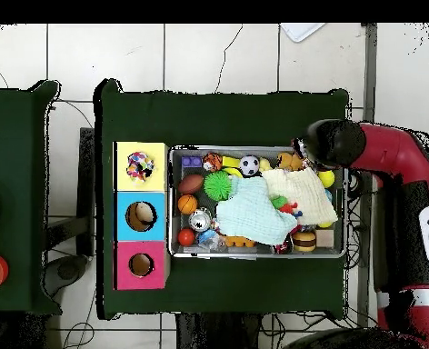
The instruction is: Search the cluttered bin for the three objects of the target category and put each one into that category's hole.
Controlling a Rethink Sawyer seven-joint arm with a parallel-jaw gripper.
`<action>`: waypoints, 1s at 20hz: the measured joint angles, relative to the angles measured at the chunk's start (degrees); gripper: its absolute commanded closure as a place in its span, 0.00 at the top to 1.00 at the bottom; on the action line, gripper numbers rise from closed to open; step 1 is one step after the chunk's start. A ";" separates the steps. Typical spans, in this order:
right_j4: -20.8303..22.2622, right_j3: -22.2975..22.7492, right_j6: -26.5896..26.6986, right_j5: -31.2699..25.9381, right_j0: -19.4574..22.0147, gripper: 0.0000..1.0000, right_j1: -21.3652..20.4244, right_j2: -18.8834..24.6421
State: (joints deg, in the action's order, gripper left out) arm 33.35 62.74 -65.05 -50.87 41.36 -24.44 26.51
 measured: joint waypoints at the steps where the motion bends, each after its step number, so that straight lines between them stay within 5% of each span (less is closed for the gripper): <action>1: 0.04 0.00 0.22 0.00 0.62 1.00 -0.27 0.17; 9: 0.09 -0.01 0.76 0.00 5.98 1.00 1.48 0.39; 20: 0.07 0.51 0.76 -1.21 7.59 1.00 5.07 0.35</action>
State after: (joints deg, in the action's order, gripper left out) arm 33.42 63.25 -64.29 -52.08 48.95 -19.37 26.86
